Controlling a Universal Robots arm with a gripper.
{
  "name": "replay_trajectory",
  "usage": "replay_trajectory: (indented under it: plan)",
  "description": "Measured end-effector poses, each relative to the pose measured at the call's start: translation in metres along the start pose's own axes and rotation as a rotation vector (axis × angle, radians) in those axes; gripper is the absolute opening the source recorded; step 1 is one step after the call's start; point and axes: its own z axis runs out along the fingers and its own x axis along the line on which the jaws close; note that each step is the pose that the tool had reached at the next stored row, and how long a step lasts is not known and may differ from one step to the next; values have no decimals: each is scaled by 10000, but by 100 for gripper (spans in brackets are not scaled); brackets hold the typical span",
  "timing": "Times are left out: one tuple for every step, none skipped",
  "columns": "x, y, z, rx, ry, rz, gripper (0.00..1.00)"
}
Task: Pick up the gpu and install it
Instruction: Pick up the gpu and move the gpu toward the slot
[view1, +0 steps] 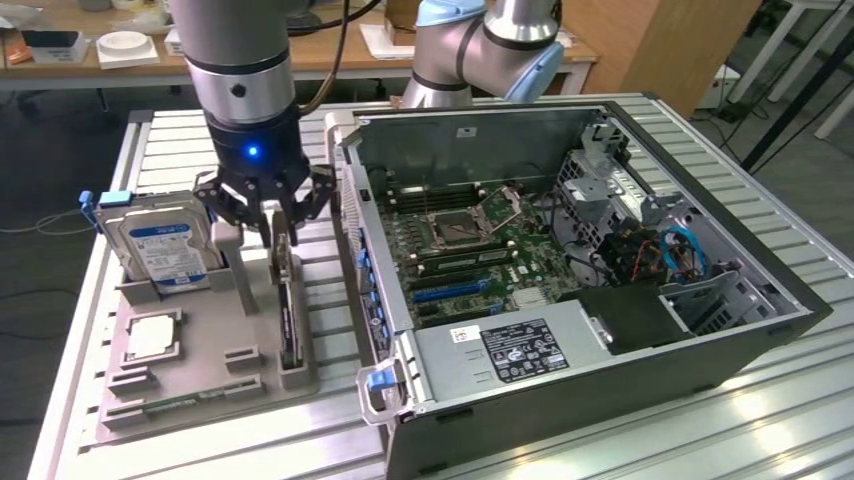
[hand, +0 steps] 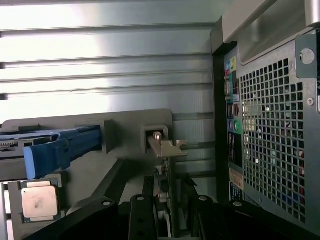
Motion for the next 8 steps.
replay_trajectory:
  plan:
    - [-1,-12,0,0,0,0,36]
    - [-2,-22,-1,0,0,0,36]
    - [-2,-31,-1,0,0,-1,36]
    - [-3,-39,-1,0,0,0,36]
    - [-3,-44,-1,0,-1,0,36]
    - [-4,-50,-1,0,-1,0,36]
    - [-5,-58,-2,0,-1,0,36]
    - [-5,-70,-2,0,-1,0,36]
